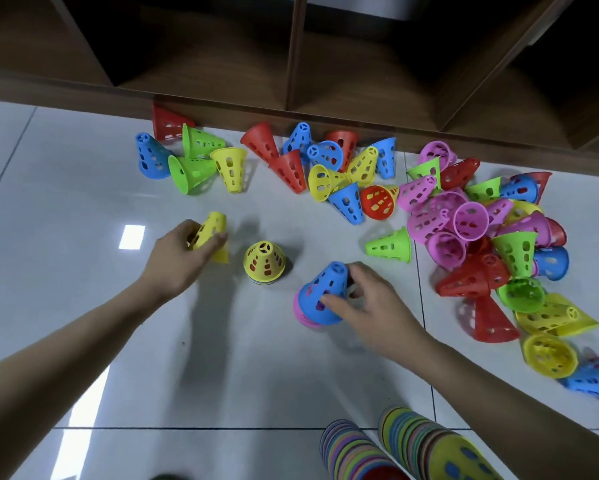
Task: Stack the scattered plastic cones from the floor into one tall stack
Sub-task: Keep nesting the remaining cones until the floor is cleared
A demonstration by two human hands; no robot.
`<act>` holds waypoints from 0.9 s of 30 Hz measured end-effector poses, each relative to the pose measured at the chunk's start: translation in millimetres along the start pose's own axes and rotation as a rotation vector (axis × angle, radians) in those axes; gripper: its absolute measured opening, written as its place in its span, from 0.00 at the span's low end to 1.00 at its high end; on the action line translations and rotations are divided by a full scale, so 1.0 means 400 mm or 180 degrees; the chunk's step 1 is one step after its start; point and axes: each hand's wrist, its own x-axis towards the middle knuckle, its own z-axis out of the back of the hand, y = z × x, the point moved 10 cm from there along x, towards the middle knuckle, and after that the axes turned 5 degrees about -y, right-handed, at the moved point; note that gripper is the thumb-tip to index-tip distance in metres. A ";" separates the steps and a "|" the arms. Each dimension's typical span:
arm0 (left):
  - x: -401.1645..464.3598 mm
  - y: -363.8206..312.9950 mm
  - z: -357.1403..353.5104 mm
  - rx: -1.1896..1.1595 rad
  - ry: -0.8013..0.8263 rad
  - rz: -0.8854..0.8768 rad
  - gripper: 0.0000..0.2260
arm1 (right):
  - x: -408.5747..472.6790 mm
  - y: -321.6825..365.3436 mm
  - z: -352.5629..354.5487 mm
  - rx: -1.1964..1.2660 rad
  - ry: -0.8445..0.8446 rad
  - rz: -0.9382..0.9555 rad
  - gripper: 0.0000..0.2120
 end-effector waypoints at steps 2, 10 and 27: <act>-0.018 -0.033 0.007 -0.0300 -0.0062 -0.0181 0.17 | -0.001 -0.005 -0.030 -0.0238 0.0161 0.0179 0.10; -0.088 -0.117 -0.019 -0.1067 -0.0154 -0.0530 0.14 | 0.031 -0.056 -0.083 -0.0932 0.0532 0.0341 0.14; -0.080 -0.136 -0.132 -0.0248 0.0475 -0.1270 0.21 | 0.170 -0.029 0.067 -0.0122 -0.0673 0.0345 0.09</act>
